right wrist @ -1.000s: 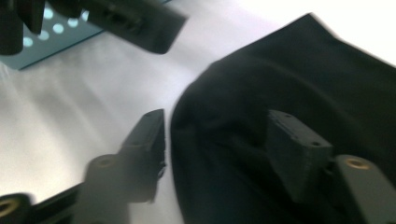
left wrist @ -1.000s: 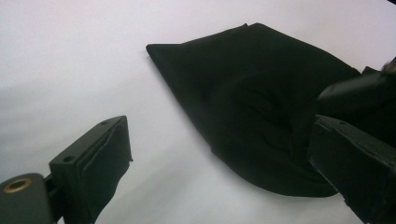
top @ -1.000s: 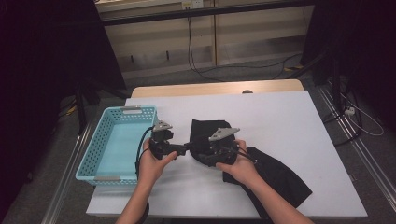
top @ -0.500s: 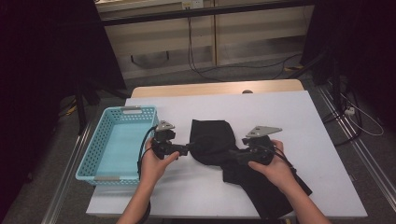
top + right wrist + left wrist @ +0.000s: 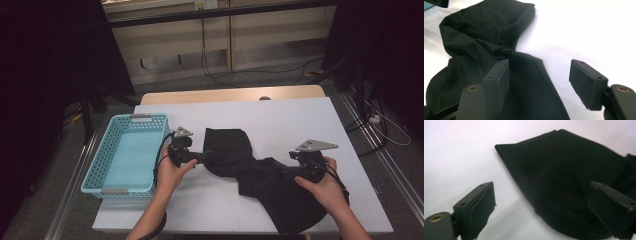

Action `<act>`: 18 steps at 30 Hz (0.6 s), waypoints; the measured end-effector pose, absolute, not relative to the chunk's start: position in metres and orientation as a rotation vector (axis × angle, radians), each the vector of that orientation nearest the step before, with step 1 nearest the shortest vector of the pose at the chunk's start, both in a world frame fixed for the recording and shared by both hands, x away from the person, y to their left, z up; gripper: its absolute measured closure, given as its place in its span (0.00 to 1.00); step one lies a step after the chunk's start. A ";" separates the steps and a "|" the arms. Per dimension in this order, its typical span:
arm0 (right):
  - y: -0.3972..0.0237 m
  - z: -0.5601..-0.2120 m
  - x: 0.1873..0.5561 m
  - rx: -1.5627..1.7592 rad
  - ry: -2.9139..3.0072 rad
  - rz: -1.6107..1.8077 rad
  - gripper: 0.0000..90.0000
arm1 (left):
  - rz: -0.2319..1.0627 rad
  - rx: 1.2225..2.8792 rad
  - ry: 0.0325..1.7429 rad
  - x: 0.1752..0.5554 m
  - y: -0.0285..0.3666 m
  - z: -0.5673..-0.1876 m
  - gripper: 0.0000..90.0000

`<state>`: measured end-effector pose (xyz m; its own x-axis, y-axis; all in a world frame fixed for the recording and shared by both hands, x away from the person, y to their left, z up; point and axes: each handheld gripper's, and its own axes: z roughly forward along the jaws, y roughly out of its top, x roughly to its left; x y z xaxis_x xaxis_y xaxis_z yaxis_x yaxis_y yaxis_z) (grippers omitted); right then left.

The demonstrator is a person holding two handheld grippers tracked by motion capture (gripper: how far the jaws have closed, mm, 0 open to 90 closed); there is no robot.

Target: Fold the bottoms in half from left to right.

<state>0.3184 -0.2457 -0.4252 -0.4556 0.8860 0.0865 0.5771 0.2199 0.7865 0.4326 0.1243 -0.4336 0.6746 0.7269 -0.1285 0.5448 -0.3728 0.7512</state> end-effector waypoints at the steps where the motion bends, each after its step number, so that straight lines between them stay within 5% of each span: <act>1: -0.247 -0.425 0.318 1.357 2.114 1.109 0.35 | 0.278 2.071 0.988 0.436 0.122 -0.435 0.12; 9: -0.247 -0.427 0.319 1.361 2.120 1.113 0.35 | 0.323 2.116 1.043 0.459 0.114 -0.447 0.45; 18: -0.246 -0.429 0.319 1.358 2.132 1.119 0.35 | 0.276 2.069 1.102 0.473 0.111 -0.456 0.64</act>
<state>0.3191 -0.2464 -0.4295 -0.4637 0.8804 0.0997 0.5821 0.2178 0.7834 0.4733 0.1112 -0.4556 0.6040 0.7821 -0.1534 0.6172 -0.3372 0.7109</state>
